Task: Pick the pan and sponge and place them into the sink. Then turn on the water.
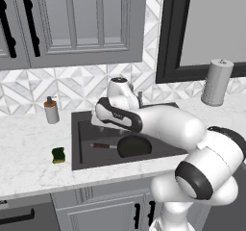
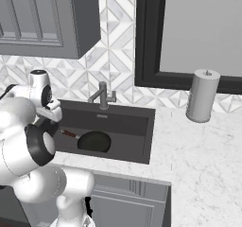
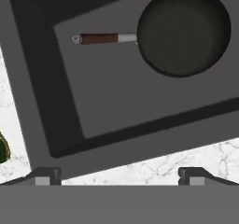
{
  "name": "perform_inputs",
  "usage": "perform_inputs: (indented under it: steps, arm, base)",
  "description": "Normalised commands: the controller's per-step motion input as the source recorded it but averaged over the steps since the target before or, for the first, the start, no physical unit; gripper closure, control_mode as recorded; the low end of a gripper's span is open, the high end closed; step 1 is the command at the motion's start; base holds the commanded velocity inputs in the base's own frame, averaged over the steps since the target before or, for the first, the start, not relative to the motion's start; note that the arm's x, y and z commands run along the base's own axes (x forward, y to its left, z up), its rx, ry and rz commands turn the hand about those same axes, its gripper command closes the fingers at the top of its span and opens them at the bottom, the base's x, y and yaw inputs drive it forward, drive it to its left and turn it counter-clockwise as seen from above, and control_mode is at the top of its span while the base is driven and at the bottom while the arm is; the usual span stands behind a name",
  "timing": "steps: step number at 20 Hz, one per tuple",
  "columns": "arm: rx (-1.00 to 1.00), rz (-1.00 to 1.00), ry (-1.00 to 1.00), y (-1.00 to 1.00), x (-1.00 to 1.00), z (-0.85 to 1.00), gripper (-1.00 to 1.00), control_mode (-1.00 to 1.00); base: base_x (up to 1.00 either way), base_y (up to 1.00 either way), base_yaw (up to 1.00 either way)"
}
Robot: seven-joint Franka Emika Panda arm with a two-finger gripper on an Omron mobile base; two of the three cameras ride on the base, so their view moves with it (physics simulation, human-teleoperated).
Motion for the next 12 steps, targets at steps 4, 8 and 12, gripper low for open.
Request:
perform_inputs:
  steps: [4,8,12]
  arm:
    - [-0.19,0.24,0.02,0.26,-0.03,0.0,-1.0,-1.0]
    - [-0.22,0.2,0.04,0.33,-0.05,0.0,-1.0,-1.0]
    - [-0.15,0.14,0.01,0.34,-0.14,0.0,-1.0,-1.0]
  base:
    - [0.0,0.0,0.0]
    - [0.0,0.0,0.0]
    - [0.0,0.0,0.0]
